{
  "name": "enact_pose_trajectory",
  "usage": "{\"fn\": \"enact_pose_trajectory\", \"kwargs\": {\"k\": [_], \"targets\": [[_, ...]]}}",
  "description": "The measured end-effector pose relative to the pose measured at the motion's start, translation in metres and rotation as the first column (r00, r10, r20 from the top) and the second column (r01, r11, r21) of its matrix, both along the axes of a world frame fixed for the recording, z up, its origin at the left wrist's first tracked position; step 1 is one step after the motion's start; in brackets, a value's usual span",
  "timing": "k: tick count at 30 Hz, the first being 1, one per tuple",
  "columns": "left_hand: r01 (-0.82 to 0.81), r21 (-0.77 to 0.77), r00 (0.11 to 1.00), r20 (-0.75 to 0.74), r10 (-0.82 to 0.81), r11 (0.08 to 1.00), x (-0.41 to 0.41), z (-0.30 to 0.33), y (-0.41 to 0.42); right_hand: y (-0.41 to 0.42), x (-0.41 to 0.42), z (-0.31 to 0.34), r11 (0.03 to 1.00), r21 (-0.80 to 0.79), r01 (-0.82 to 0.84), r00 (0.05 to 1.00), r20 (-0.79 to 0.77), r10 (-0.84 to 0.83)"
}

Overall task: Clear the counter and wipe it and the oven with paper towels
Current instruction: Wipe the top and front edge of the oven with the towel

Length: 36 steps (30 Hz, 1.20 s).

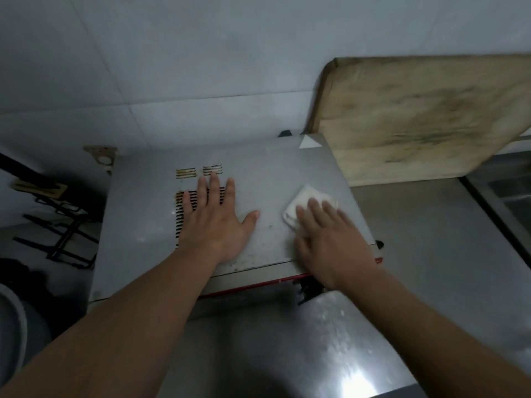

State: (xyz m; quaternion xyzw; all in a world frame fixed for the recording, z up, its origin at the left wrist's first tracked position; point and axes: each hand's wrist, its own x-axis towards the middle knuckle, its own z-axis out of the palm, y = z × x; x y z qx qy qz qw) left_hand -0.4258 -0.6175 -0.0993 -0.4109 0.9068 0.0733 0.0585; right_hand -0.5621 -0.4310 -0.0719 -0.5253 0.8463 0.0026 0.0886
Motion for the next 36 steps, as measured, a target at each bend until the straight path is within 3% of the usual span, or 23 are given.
{"fn": "enact_pose_trajectory", "kwargs": {"k": [3, 6, 13, 20, 23, 28, 32, 36], "targets": [[0.004, 0.009, 1.000, 0.006, -0.004, 1.000, 0.000, 0.001, 0.000, 0.037, 0.022, 0.001, 1.000, 0.018, 0.002, 1.000, -0.004, -0.002], [0.006, 0.009, 1.000, 0.011, -0.006, 1.000, 0.001, 0.002, 0.001, 0.022, 0.016, 0.004, 0.999, 0.039, -0.034, 0.999, 0.003, 0.034], [-0.005, 0.013, 1.000, 0.007, 0.005, 1.000, -0.002, 0.001, -0.001, -0.090, -0.037, -0.004, 0.991, -0.018, -0.130, 0.991, 0.026, 0.130], [-0.009, 0.000, 1.000, -0.029, 0.009, 1.000, 0.000, -0.004, -0.004, -0.201, -0.074, -0.002, 0.998, 0.044, -0.053, 0.997, 0.051, 0.051], [-0.010, -0.002, 0.999, -0.031, 0.010, 1.000, 0.000, -0.004, -0.003, -0.178, -0.063, -0.004, 0.999, -0.008, -0.053, 0.998, 0.038, 0.053], [-0.012, -0.004, 1.000, -0.022, 0.012, 1.000, -0.001, -0.002, -0.001, -0.071, -0.031, -0.003, 0.995, -0.061, -0.082, 0.994, 0.065, 0.086], [0.002, -0.013, 1.000, -0.017, -0.003, 1.000, 0.000, -0.001, 0.000, 0.013, -0.007, -0.001, 0.999, -0.015, -0.042, 0.998, 0.054, 0.043], [0.004, -0.003, 1.000, 0.003, -0.004, 1.000, 0.000, 0.000, 0.000, 0.014, -0.016, 0.002, 1.000, 0.021, -0.016, 0.997, 0.080, 0.014]]}}
